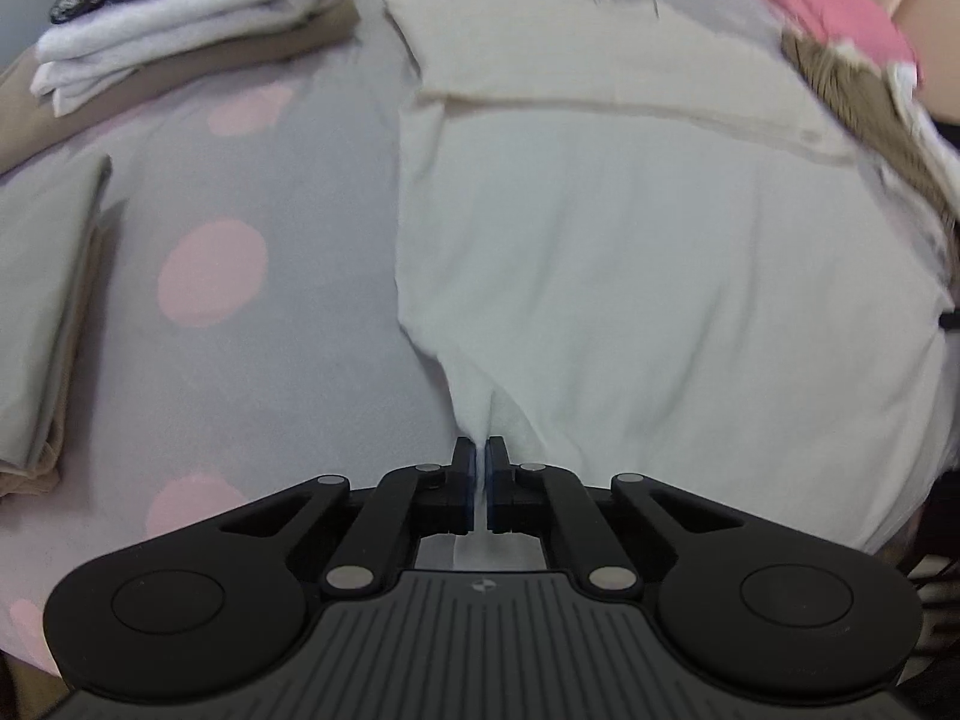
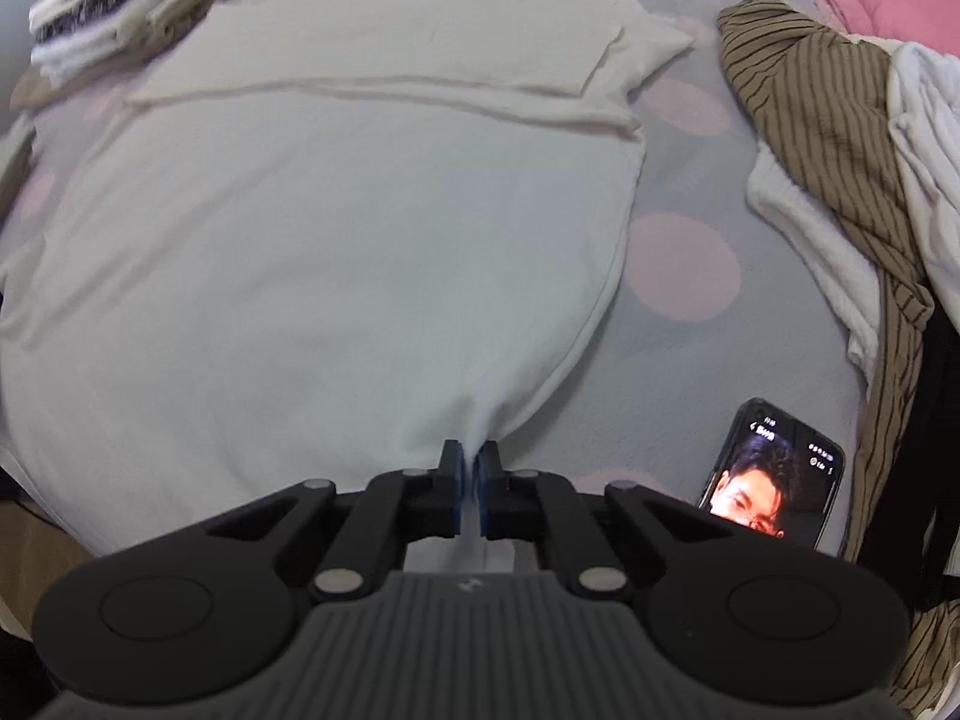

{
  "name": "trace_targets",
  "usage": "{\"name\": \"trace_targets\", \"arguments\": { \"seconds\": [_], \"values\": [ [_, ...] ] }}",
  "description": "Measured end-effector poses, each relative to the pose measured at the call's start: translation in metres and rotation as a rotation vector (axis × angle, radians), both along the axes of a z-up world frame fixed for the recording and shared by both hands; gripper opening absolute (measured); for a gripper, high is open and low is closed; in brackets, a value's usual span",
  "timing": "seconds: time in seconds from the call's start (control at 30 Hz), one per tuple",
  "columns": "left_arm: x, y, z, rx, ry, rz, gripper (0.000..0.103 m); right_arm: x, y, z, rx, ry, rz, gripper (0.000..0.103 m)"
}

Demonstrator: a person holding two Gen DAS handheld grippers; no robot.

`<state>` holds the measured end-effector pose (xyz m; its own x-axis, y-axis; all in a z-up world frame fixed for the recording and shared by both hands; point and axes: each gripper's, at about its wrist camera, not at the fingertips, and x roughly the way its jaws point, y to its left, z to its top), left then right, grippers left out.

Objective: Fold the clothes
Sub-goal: 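Grasp the shirt hem with the left gripper while the right gripper grasps the hem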

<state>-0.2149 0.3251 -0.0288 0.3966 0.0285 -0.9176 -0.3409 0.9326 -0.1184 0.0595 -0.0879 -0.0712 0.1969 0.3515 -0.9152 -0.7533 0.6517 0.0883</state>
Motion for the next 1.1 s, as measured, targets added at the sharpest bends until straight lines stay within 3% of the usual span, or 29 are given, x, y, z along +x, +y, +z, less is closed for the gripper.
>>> {"name": "trace_targets", "arguments": {
  "seconds": [0.23, 0.47, 0.73, 0.9, 1.1],
  "values": [
    [0.044, 0.029, 0.030, 0.078, -0.068, 0.011, 0.001, 0.023, 0.023, 0.036, 0.033, -0.130, -0.004, 0.005],
    [0.098, 0.044, 0.017, 0.175, -0.039, -0.032, 0.001, 0.076, 0.069, 0.037, 0.007, -0.223, -0.002, 0.005],
    [0.122, 0.046, -0.003, 0.215, -0.004, -0.056, 0.003, 0.102, 0.089, 0.016, -0.027, -0.168, -0.009, 0.007],
    [0.115, 0.050, 0.010, 0.221, -0.056, -0.025, 0.019, 0.104, 0.069, 0.024, 0.042, -0.162, -0.060, 0.031],
    [0.101, 0.027, 0.033, 0.302, -0.140, -0.101, 0.023, 0.086, 0.058, 0.036, 0.100, -0.212, -0.017, 0.038]
  ]
}}
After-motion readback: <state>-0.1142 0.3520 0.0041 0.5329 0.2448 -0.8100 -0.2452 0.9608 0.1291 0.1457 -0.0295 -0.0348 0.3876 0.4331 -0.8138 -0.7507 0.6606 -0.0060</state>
